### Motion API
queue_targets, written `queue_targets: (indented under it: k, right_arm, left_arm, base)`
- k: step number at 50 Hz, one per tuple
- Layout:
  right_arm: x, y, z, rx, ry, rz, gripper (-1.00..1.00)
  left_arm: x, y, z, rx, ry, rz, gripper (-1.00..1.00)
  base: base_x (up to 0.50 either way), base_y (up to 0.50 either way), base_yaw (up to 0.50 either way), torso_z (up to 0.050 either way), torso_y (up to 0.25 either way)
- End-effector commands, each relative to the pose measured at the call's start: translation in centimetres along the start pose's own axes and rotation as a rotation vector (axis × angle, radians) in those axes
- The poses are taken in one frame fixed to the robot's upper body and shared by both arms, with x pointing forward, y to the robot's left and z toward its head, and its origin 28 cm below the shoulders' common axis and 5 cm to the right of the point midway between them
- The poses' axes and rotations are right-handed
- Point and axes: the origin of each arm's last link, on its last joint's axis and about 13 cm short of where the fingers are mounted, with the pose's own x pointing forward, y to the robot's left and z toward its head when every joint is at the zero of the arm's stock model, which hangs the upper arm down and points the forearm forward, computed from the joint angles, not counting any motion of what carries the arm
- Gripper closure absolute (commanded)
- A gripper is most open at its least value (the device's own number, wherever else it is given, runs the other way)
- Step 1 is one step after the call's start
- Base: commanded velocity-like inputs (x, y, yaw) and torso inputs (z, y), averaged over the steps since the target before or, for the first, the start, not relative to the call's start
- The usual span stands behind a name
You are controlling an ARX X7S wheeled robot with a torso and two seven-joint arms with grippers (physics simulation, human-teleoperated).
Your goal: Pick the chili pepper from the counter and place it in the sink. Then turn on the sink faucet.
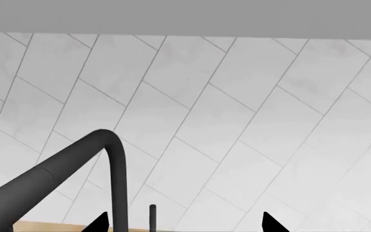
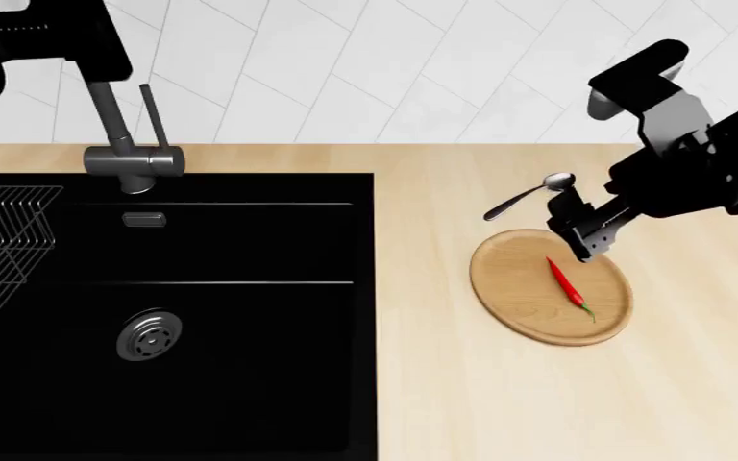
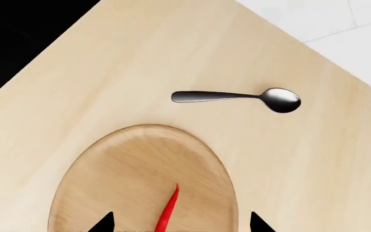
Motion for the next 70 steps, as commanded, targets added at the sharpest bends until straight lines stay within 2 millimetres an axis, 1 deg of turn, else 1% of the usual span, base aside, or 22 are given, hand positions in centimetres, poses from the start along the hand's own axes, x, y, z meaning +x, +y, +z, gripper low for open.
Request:
queue_targets:
  k: [1,6,10,11,13,14,16,20,26,34,41,52,70]
  right_arm:
    - [1.2,-0.6,-0.5,-0.002,0.021,-0.015,-1.0]
    - [1.5,-0.5,-0.8,0.023,0.041,-0.023,-1.0]
    - [2.3,-0.2,-1.2,0.024,0.087,-0.046,-1.0]
    - [2.5,-0.1,-1.4,0.014,0.088,-0.033,-1.0]
    - [2.6,0.1,-1.4,0.053,0.109,-0.014,-1.0]
    - [2.7,0.2,-1.4,0.038,0.093,-0.014,-1.0]
    - [2.6,0.5,-1.4,0.099,0.105,0.039,-1.0]
    - [2.9,0.6,-1.4,0.169,0.079,0.075,-1.0]
    - [4.1,1.4,-2.5,0.138,0.081,0.109,-1.0]
    - [5.8,1.4,-3.7,0.094,0.088,0.083,-1.0]
    - [6.5,1.3,-4.5,0.068,0.117,0.057,-1.0]
    - [7.1,1.6,-5.2,0.068,0.153,0.064,-1.0]
    - [7.5,1.7,-5.6,0.067,0.167,0.064,-1.0]
  left_arm:
    - [0.1,0.1,-0.2,0.004,0.004,0.001,-1.0]
    - [0.1,0.0,-0.3,0.005,0.004,0.0,-1.0]
    - [0.1,0.1,-0.4,0.003,0.005,0.0,-1.0]
    - [0.1,0.1,-0.5,0.003,0.006,0.002,-1.0]
    - [0.1,0.1,-0.5,0.004,0.006,0.003,-1.0]
    - [0.1,0.1,-0.5,0.005,0.006,0.001,-1.0]
    - [0.1,0.1,-0.4,0.006,0.005,0.001,-1.0]
    - [0.1,0.1,-0.5,0.01,0.007,-0.001,-1.0]
    - [0.0,0.1,-0.6,0.013,0.009,-0.001,-1.0]
    - [0.1,0.1,-0.9,0.013,0.016,0.0,-1.0]
    - [0.1,0.1,-0.9,0.012,0.017,-0.002,-1.0]
    - [0.1,0.1,-0.9,0.011,0.017,-0.002,-1.0]
    - [0.1,0.2,-0.9,0.008,0.015,0.0,-1.0]
  base:
    - [0.0,0.0,0.0,0.0,0.0]
    - [0.0,0.0,0.0,0.0,0.0]
    - [0.0,0.0,0.0,0.0,0.0]
    - [0.0,0.0,0.0,0.0,0.0]
    - [0.0,0.0,0.0,0.0,0.0]
    - [0.0,0.0,0.0,0.0,0.0]
    - [0.0,0.0,0.0,0.0,0.0]
    - [0.0,0.0,0.0,0.0,0.0]
    - [0.0,0.0,0.0,0.0,0.0]
    - [0.0,0.0,0.0,0.0,0.0]
    - [0.0,0.0,0.0,0.0,0.0]
    - [0.0,0.0,0.0,0.0,0.0]
    - [0.0,0.0,0.0,0.0,0.0]
